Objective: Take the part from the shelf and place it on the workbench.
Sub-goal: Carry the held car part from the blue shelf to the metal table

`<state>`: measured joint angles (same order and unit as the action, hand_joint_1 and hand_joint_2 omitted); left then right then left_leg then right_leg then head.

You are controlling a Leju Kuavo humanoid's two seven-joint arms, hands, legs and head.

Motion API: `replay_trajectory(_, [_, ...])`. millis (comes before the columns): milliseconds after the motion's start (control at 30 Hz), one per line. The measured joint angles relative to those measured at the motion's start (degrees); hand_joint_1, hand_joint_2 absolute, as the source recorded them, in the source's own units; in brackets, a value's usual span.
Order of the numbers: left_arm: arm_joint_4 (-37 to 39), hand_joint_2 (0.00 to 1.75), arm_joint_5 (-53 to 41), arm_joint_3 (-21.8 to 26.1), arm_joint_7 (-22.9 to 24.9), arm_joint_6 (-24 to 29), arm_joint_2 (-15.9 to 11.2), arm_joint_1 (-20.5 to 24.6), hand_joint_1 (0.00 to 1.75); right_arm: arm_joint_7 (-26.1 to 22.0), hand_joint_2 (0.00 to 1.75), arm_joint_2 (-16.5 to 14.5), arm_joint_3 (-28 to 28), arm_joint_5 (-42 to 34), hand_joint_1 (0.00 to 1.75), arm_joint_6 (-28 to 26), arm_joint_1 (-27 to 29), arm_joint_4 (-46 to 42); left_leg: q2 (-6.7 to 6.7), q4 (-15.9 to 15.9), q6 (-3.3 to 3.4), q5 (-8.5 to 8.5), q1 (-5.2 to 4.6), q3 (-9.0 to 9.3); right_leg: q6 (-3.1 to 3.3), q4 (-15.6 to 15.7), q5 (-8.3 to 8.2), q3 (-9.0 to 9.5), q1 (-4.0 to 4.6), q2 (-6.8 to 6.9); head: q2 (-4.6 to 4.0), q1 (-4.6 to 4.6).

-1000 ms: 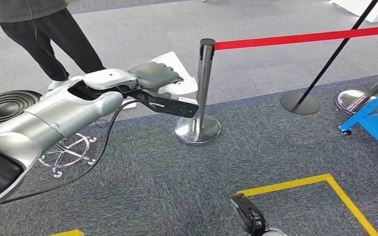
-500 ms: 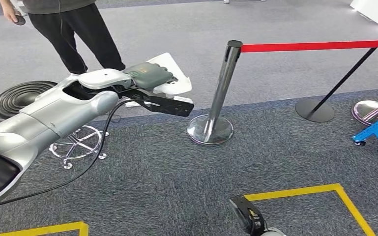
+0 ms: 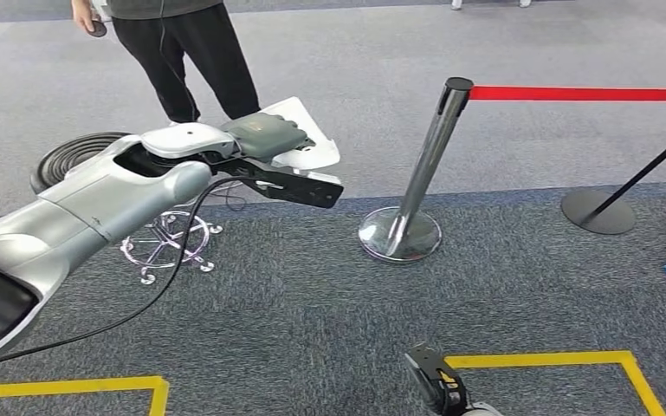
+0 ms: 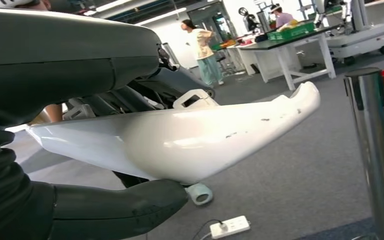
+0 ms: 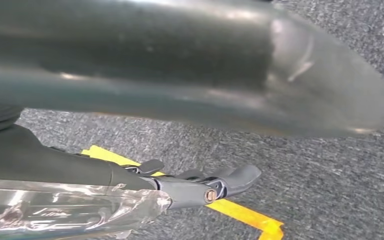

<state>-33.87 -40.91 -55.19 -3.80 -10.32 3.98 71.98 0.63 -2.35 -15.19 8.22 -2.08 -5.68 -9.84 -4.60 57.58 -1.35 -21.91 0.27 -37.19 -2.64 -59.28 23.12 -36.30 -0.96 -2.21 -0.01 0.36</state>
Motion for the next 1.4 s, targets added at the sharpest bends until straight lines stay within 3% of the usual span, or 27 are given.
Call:
replay_trajectory(33, [0.0,1.75,0.0,0.0,0.0,0.0,-0.1,0.0,1.75,0.0,0.00,0.0,0.0,0.0,0.00,0.0,0.0,0.0,0.78,1.1,-0.25,-0.80,-0.03,-0.50,0.35,0.2,-0.09,0.13,-0.03,0.40,-0.01,-0.11])
replay_trajectory(100, [-0.1,1.75,0.0,0.0,0.0,0.0,-0.1,0.0,1.75,0.0,0.00,0.0,0.0,0.0,0.00,0.0,0.0,0.0,2.70,6.7,-0.63,-3.95,-0.16,-3.15,0.79,0.5,-0.10,0.35,-0.03,1.37,-0.01,-0.29])
replay_trajectory(167, [-0.2,1.75,0.0,-0.1,0.0,-0.1,0.0,-0.2,1.75,0.0,0.00,0.0,0.0,0.1,0.00,0.0,0.1,0.0,3.37,13.8,-0.87,-6.72,-0.14,-6.70,0.97,0.5,-0.02,0.40,0.03,2.42,-0.01,-0.33])
replay_trajectory(200, [-0.2,1.75,0.0,-0.2,0.0,-0.1,0.0,-0.3,1.75,0.0,0.00,0.0,0.0,0.1,0.00,0.0,0.2,0.0,3.45,15.3,-0.89,-6.80,-0.13,-7.54,1.00,0.5,0.02,0.42,0.04,2.92,-0.01,-0.34])
replay_trajectory(267, [-0.3,1.75,0.0,-0.3,0.1,-0.1,-0.1,-0.5,1.75,-0.1,0.00,0.0,0.0,0.2,0.00,0.1,0.2,0.0,3.63,12.7,-0.81,-4.35,-0.13,-6.26,0.95,0.5,0.09,0.50,0.05,3.79,-0.01,-0.34])
replay_trajectory(333, [-0.6,1.75,0.0,-0.3,0.2,-0.1,-0.2,-0.5,1.75,-0.1,0.00,0.0,0.0,0.3,0.00,0.1,0.2,0.0,5.23,5.6,-0.69,-1.13,-0.30,-2.38,0.61,0.3,0.29,0.58,0.25,4.54,-0.01,-0.39])
replay_trajectory(367, [-0.8,1.75,-0.1,-0.3,0.2,-0.1,-0.2,-0.4,1.75,-0.2,0.00,0.0,0.0,0.3,0.00,0.1,0.2,0.0,6.12,2.8,-0.43,-0.43,-0.42,-0.95,0.38,0.2,0.41,0.57,0.45,4.85,-0.01,-0.40])
replay_trajectory(433, [-1.2,1.75,-0.1,-0.3,0.3,-0.2,-0.2,-0.4,1.75,-0.2,0.00,0.0,0.0,0.5,0.00,0.1,0.3,0.0,6.99,0.3,0.25,-0.31,-0.72,0.20,-0.15,0.1,0.62,0.63,0.84,5.66,-0.01,-0.35])
replay_trajectory(500, [-1.3,1.75,-0.1,-0.4,0.4,-0.2,-0.4,-0.5,1.75,-0.2,0.00,0.0,0.0,0.6,0.00,0.1,0.3,0.0,5.97,0.2,1.10,-0.27,-0.64,0.07,-0.66,0.0,0.99,0.68,0.72,6.06,-0.01,-0.24])
replay_trajectory(533, [-1.4,1.75,-0.1,-0.4,0.5,-0.3,-0.4,-0.5,1.75,-0.2,0.00,0.0,0.0,0.7,0.00,0.1,0.3,0.0,5.51,0.2,1.45,-0.23,-0.55,0.10,-0.93,-1.0,1.72,0.31,0.61,5.55,-0.01,-0.21])
replay_trajectory(567, [-1.5,1.75,-0.1,-0.4,0.5,-0.3,-0.4,-0.5,1.75,-0.2,0.00,0.0,0.0,0.7,0.00,0.1,0.3,0.0,5.05,0.1,1.75,-0.16,-0.44,0.16,-1.16,-3.1,2.94,-0.62,0.52,4.73,-0.01,-0.14])
replay_trajectory(633, [-1.7,1.75,-0.1,-0.4,0.6,-0.3,-0.4,-0.6,1.75,-0.3,0.00,0.0,0.0,0.8,0.00,0.1,0.4,0.0,4.04,0.1,2.08,-0.14,-0.40,0.22,-1.34,-10.3,6.25,-4.11,0.47,3.07,-0.01,0.00])
replay_trajectory(700, [-1.8,1.75,-0.1,-0.5,0.6,-0.3,-0.4,-1.0,1.75,-0.3,0.00,0.0,0.0,0.9,0.00,0.1,0.6,0.0,2.91,0.2,2.15,-0.16,-0.49,0.28,-1.25,-15.7,7.56,-7.21,0.49,2.55,-0.01,0.05])
replay_trajectory(733, [-1.8,1.75,-0.1,-0.5,0.6,-0.3,-0.4,-1.2,1.75,-0.3,0.00,0.0,0.0,0.9,0.00,0.1,0.7,0.0,2.30,0.2,2.16,-0.17,-0.52,0.34,-1.12,-15.5,6.62,-7.43,0.49,2.42,-0.01,0.04])
replay_trajectory(767, [-1.9,1.75,-0.1,-0.5,0.7,-0.3,-0.4,-1.3,1.75,-0.3,0.00,0.0,0.0,1.0,0.00,0.1,0.7,0.0,1.68,0.2,2.15,-0.19,-0.51,0.43,-0.98,-13.0,4.76,-6.54,0.48,2.18,-0.01,0.05])
replay_trajectory(833, [-2.1,1.75,-0.1,-0.5,0.8,-0.3,-0.4,-1.3,1.75,-0.4,0.00,0.0,0.0,1.1,0.00,0.1,0.7,0.0,0.54,0.2,1.96,-0.27,-0.48,0.55,-0.72,-5.2,0.91,-2.96,0.31,0.62,-0.01,0.04])
replay_trajectory(900, [-2.3,1.75,-0.1,-0.5,0.8,-0.4,-0.5,-1.2,1.75,-0.4,0.00,0.0,0.0,1.1,0.00,0.1,0.7,0.0,-0.39,0.3,1.47,-0.20,-0.38,0.33,-0.58,-0.6,-0.28,-0.63,0.20,-0.77,-0.01,0.01])
replay_trajectory(967, [-2.3,1.75,-0.2,-0.5,0.9,-0.5,-0.7,-1.3,1.75,-0.4,0.00,0.0,0.0,1.2,0.00,0.1,0.7,0.0,-1.21,0.1,0.74,0.07,-0.14,0.08,-0.22,0.0,-0.12,-0.34,0.35,-0.54,-0.01,-0.01])
replay_trajectory(1000, [-2.3,1.75,-0.2,-0.5,0.9,-0.5,-0.8,-1.4,1.75,-0.4,0.00,0.0,0.0,1.2,0.00,0.1,0.6,0.0,-1.13,0.0,0.43,0.01,-0.07,0.00,0.09,0.2,-0.24,-0.28,0.37,-0.12,-0.01,-0.02])
replay_trajectory(1067, [-2.4,1.75,-0.2,-0.4,0.9,-0.6,-1.0,-1.3,1.75,-0.4,0.00,0.0,0.0,1.2,0.00,0.1,0.6,0.0,0.58,2.1,-0.04,-1.66,-0.21,-1.03,0.76,0.7,-0.49,-0.07,0.30,0.82,-0.01,-0.22])
replay_trajectory(1133, [-2.5,1.75,-0.2,-0.4,0.9,-0.6,-1.1,-1.3,1.75,-0.4,0.00,0.0,0.0,1.3,0.00,0.0,0.6,0.0,2.75,8.8,-0.41,-5.37,-0.30,-4.20,1.15,0.8,-0.50,0.04,0.33,1.90,-0.01,-0.41])
replay_trajectory(1167, [-2.5,1.75,-0.2,-0.4,0.9,-0.7,-1.0,-1.4,1.75,-0.4,0.00,0.0,0.0,1.3,0.00,0.0,0.7,0.0,3.20,12.7,-0.60,-6.98,-0.28,-6.07,1.23,0.8,-0.46,0.05,0.35,2.48,-0.01,-0.43])
replay_trajectory(1200, [-2.5,1.75,-0.2,-0.5,0.9,-0.8,-1.0,-1.5,1.75,-0.4,0.00,0.0,0.0,1.3,0.00,0.0,0.7,0.0,3.40,15.4,-0.74,-7.73,-0.24,-7.35,1.27,0.8,-0.43,0.07,0.34,3.03,-0.01,-0.44])
replay_trajectory(1233, [-2.5,1.75,-0.2,-0.5,0.9,-0.9,-1.0,-1.7,1.75,-0.4,0.00,0.0,0.0,1.3,0.00,-0.1,0.7,0.0,3.50,16.2,-0.83,-7.41,-0.19,-7.69,1.27,0.8,-0.41,0.09,0.32,3.55,-0.01,-0.44])
replay_trajectory(1267, [-2.5,1.75,-0.2,-0.5,0.9,-0.9,-1.0,-1.7,1.75,-0.4,0.00,0.0,0.0,1.3,0.00,-0.1,0.7,0.0,3.64,14.6,-0.87,-6.08,-0.15,-6.86,1.24,0.8,-0.39,0.13,0.30,4.02,-0.01,-0.44])
replay_trajectory(1333, [-2.6,1.75,-0.2,-0.5,0.9,-0.9,-1.0,-1.5,1.75,-0.4,0.00,0.0,0.0,1.3,0.00,-0.1,0.6,0.0,5.11,7.2,-0.86,-2.45,-0.15,-2.77,0.95,0.7,-0.23,0.30,0.41,4.81,-0.01,-0.48])
replay_trajectory(1400, [-2.8,1.75,-0.1,-0.5,0.9,-0.9,-0.8,-1.2,1.75,-0.3,0.00,0.0,0.1,1.3,0.00,-0.1,0.6,0.0,6.66,1.3,-0.40,-0.78,-0.32,0.49,0.41,0.6,0.00,0.42,0.77,5.42,-0.01,-0.47])
